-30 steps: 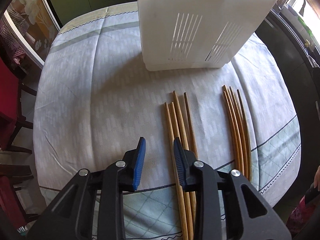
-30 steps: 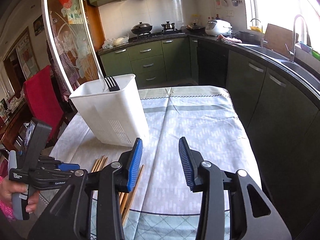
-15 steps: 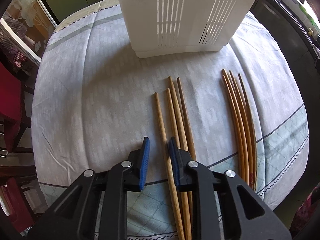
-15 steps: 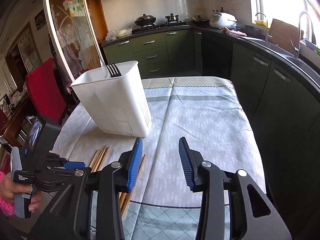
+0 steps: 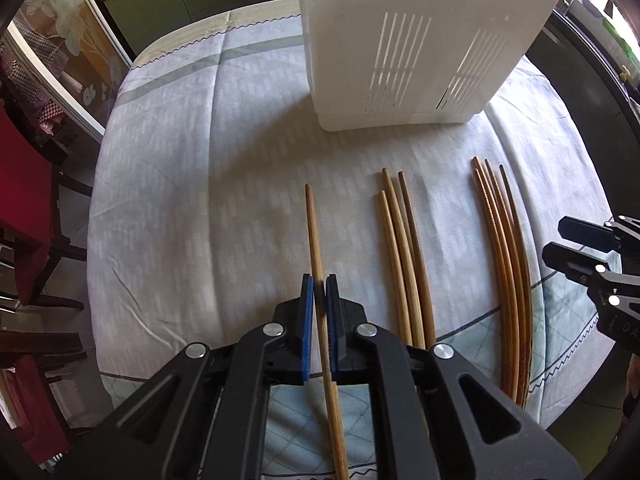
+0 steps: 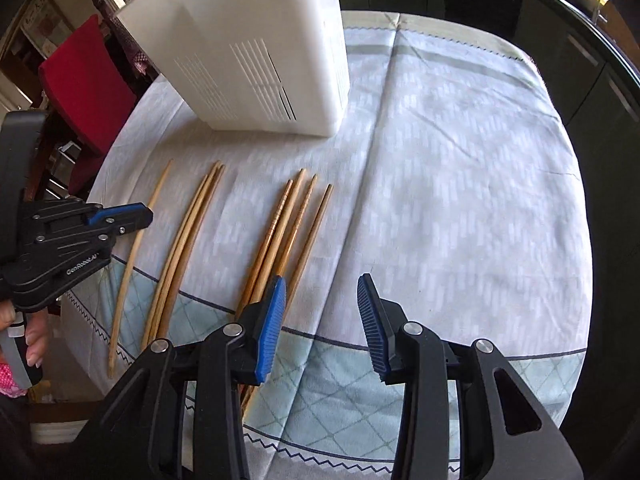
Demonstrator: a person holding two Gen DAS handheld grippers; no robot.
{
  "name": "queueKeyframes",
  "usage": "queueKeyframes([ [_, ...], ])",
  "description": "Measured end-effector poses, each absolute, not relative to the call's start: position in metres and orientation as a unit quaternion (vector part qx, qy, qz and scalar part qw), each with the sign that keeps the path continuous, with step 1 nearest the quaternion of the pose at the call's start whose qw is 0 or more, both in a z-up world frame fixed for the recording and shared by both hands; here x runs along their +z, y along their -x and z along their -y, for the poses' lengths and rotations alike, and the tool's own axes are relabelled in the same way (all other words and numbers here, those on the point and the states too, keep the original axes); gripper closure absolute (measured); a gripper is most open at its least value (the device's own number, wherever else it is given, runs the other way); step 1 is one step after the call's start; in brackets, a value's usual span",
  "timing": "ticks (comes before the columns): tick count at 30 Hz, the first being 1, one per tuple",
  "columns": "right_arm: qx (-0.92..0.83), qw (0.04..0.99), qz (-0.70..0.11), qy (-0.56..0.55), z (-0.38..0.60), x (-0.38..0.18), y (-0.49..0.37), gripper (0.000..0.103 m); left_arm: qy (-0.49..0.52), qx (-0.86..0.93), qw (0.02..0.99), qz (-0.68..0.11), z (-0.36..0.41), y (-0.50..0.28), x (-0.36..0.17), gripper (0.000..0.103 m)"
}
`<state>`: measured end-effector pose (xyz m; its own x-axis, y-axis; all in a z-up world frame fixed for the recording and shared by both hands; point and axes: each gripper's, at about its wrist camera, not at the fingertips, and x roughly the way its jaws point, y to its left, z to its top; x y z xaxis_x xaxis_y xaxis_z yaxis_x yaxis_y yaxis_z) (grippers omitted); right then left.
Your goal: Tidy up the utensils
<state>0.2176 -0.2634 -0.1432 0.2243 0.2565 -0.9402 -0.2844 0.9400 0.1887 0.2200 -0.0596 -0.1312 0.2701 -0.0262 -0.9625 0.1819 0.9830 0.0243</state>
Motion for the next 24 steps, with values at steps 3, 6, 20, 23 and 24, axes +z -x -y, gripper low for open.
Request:
queueKeyframes([
  [3, 0.174, 0.766, -0.619, 0.006, 0.256, -0.15, -0.223, 0.071, -0.063, -0.07, 0.799, -0.594, 0.057, -0.218, -0.126, 0.097],
  [6, 0.165, 0.758, -0.63, 0.021, 0.247, -0.155, -0.225, 0.077, -0.059, -0.077, 0.802, -0.59, 0.053, -0.216, -0.124, 0.097],
  [20, 0.135, 0.76, -0.63, 0.092, 0.202, -0.162, -0.22, 0.092, -0.045, -0.088, 0.811, -0.577, 0.039, -0.213, -0.121, 0.097],
  [23, 0.136, 0.761, -0.63, 0.072, 0.206, -0.164, -0.218, 0.096, -0.043, -0.089, 0.813, -0.574, 0.037, -0.211, -0.118, 0.097],
  [24, 0.138, 0.763, -0.629, 0.063, 0.209, -0.164, -0.218, 0.096, -0.041, -0.089, 0.814, -0.573, 0.037, -0.211, -0.116, 0.097],
])
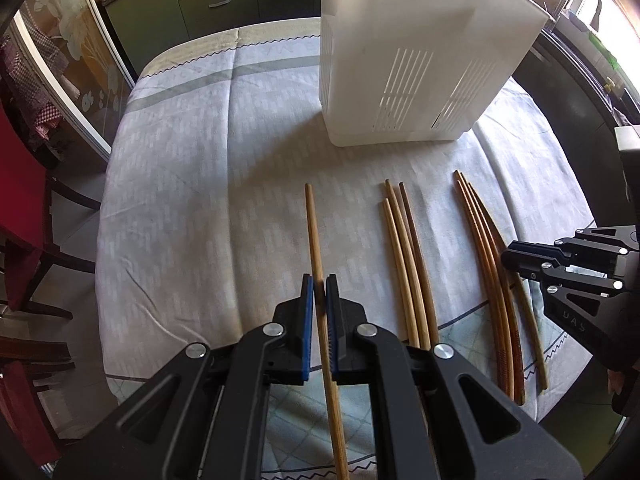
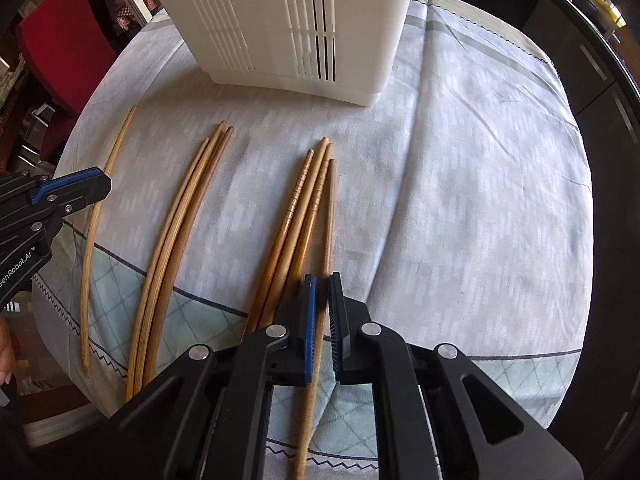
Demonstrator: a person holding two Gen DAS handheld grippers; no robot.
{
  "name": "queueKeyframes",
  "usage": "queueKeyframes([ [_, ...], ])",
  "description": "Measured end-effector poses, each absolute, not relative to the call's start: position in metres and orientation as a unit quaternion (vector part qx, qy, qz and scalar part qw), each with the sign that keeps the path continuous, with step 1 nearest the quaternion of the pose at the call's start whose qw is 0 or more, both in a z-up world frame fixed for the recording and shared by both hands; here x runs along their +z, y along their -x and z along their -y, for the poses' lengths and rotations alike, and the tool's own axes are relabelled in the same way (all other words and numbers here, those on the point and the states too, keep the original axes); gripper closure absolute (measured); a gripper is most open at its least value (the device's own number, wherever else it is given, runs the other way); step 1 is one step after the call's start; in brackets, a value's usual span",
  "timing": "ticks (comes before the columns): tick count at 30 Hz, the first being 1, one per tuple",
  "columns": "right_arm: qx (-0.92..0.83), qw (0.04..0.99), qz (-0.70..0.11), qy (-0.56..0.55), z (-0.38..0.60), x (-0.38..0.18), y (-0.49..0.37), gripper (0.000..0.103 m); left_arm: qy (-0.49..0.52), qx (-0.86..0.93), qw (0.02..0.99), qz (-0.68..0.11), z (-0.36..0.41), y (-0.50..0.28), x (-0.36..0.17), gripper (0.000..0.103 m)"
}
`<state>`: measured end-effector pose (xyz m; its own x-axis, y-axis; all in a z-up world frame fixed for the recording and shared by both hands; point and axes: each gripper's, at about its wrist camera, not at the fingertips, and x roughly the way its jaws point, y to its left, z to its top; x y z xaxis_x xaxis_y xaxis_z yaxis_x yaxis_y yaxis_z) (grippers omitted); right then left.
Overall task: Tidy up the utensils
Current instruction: 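Lift the chopstick with the left gripper while the right gripper grasps another chopstick, then carry both held chopsticks upright toward the white holder with both grippers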
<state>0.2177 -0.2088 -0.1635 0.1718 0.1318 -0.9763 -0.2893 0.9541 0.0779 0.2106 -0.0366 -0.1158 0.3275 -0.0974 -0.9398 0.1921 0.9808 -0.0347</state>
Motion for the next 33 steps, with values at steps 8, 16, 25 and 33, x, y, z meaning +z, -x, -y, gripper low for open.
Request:
queueKeyframes([
  [8, 0.174, 0.798, -0.577, -0.013, 0.247, -0.119, -0.208, 0.096, -0.03, -0.097, 0.833, -0.544, 0.03, -0.205, -0.084, 0.097],
  [16, 0.192, 0.833, -0.517, -0.041, 0.282, -0.053, -0.186, 0.096, -0.023, -0.109, 0.853, -0.51, 0.029, -0.195, -0.046, 0.097],
  [25, 0.201, 0.844, -0.496, -0.045, 0.291, -0.031, -0.173, 0.096, -0.025, -0.118, 0.861, -0.494, 0.032, -0.187, -0.028, 0.097],
  [33, 0.205, 0.852, -0.48, -0.045, 0.291, -0.019, -0.17, 0.096, -0.025, -0.124, 0.87, -0.477, 0.032, -0.182, -0.011, 0.097],
])
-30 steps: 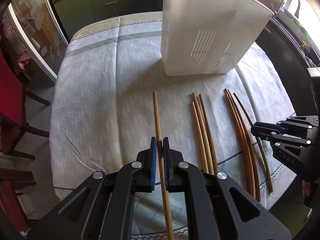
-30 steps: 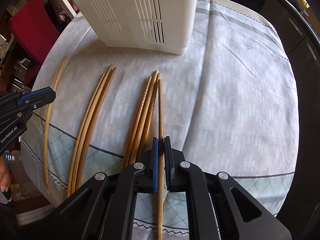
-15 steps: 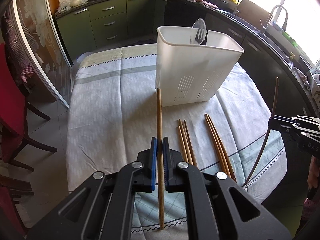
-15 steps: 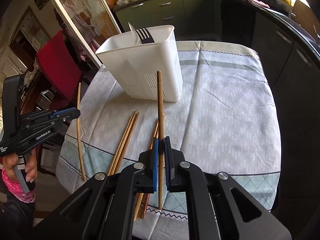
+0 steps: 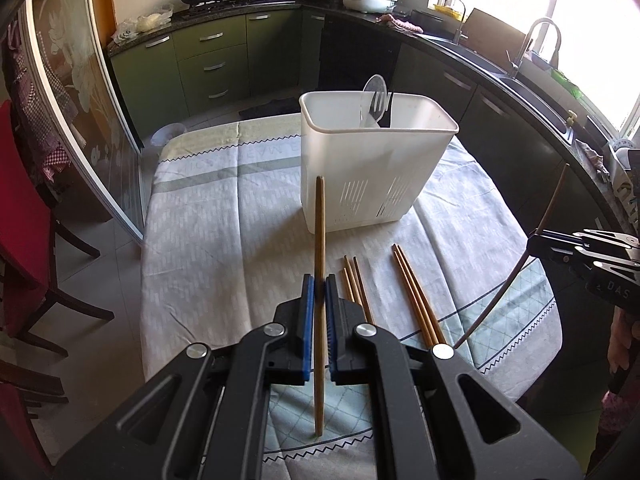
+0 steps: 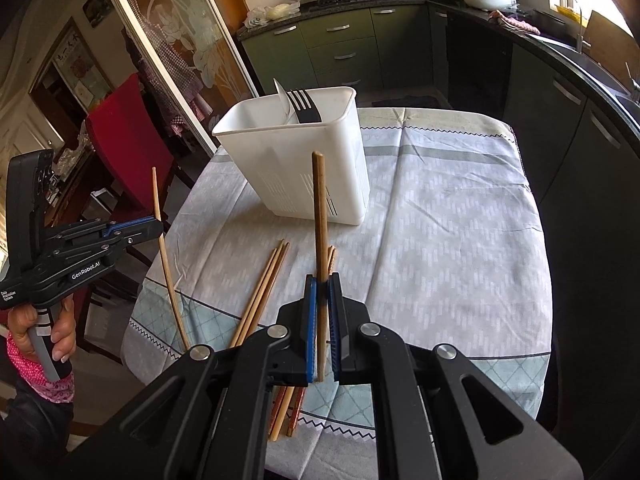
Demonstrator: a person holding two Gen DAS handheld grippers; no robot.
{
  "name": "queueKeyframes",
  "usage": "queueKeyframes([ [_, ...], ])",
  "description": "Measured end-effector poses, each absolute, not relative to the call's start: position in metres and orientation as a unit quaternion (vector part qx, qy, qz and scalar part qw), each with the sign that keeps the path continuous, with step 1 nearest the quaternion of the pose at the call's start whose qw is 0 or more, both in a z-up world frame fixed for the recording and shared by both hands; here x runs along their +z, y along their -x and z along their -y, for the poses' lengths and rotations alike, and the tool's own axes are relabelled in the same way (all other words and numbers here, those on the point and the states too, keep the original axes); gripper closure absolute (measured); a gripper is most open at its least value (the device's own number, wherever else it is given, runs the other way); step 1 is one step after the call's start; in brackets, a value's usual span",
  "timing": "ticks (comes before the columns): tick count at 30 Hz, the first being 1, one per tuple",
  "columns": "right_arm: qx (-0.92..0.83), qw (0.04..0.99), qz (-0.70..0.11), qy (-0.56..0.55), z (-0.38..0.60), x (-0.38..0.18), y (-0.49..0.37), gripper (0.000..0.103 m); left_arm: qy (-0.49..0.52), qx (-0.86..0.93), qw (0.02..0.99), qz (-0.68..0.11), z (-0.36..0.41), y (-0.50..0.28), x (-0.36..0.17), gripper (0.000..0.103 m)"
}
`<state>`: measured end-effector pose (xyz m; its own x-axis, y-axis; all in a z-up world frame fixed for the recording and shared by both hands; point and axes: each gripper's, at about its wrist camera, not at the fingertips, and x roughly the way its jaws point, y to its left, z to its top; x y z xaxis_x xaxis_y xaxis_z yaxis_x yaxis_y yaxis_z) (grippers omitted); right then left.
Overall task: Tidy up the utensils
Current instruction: 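Carry both held chopsticks upright toward the white holder with both grippers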
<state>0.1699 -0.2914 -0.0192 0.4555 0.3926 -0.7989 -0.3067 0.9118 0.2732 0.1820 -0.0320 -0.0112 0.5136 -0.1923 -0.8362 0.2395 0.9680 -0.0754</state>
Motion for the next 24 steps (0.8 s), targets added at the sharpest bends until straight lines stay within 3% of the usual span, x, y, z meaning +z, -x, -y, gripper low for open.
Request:
queueKeyframes([
  [24, 0.218, 0.858, -0.463, -0.042, 0.295, -0.004, -0.168, 0.096, -0.017, -0.146, 0.882, -0.448, 0.036, -0.176, 0.024, 0.097],
])
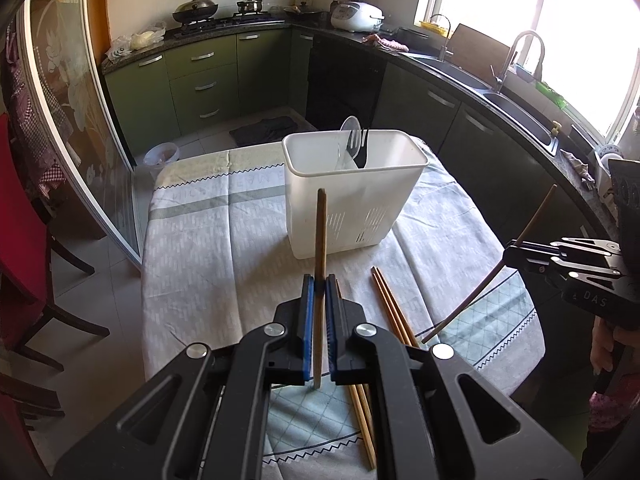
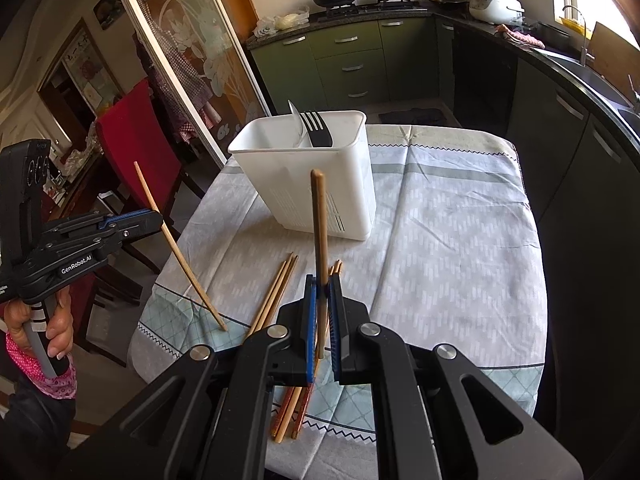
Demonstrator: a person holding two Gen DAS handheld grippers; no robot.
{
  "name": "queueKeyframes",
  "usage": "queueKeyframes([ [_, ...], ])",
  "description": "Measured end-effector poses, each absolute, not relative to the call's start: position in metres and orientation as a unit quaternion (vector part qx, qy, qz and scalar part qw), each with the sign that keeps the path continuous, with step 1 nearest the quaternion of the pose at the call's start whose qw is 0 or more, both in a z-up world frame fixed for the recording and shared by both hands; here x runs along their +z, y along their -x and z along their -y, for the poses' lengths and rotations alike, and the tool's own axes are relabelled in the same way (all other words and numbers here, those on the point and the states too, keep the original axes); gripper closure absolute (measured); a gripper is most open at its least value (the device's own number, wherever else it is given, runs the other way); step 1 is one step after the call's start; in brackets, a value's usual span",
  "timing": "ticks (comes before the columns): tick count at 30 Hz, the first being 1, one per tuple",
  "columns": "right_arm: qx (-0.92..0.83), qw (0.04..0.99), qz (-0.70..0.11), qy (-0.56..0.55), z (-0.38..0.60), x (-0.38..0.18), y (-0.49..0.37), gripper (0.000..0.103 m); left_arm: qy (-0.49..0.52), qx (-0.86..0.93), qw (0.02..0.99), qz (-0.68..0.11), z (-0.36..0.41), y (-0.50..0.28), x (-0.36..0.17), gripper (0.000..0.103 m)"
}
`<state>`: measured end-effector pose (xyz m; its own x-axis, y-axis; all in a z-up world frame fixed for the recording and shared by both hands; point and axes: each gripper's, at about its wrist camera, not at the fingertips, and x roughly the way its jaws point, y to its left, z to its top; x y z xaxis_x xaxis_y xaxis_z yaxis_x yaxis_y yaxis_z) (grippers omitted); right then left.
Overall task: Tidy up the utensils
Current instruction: 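Carry both held chopsticks upright toward the white holder with both grippers, then drop the chopsticks into the white holder, opening left then right gripper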
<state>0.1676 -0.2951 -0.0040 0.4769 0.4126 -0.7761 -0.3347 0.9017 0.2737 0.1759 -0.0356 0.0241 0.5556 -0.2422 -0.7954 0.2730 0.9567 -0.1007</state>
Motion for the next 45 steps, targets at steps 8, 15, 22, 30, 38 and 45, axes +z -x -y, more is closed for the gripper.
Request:
queueKeyframes([
  [8, 0.219, 0.858, -0.462, -0.04, 0.298, -0.001, -0.167, 0.096, -0.016, -0.155, 0.906, -0.393, 0.043, -0.176, 0.086, 0.097],
  [15, 0.221, 0.858, -0.461, -0.04, 0.303, 0.002, -0.166, 0.096, -0.022, -0.161, 0.919, -0.359, 0.057, -0.184, 0.147, 0.097],
  [22, 0.225, 0.859, -0.458, -0.04, 0.309, 0.005, -0.161, 0.096, -0.027, -0.152, 0.927, -0.342, 0.067, -0.201, 0.185, 0.097],
  [30, 0.221, 0.861, -0.457, -0.046, 0.32, 0.006, -0.161, 0.096, -0.03, -0.135, 0.936, -0.324, 0.08, -0.232, 0.207, 0.097],
  [38, 0.226, 0.858, -0.458, -0.058, 0.325, 0.006, -0.164, 0.096, -0.039, -0.117, 0.929, -0.348, 0.091, -0.272, 0.179, 0.097],
  [45, 0.236, 0.875, -0.416, -0.069, 0.323, 0.049, -0.175, 0.096, -0.046, -0.113, 0.901, -0.416, 0.085, -0.292, 0.109, 0.097],
])
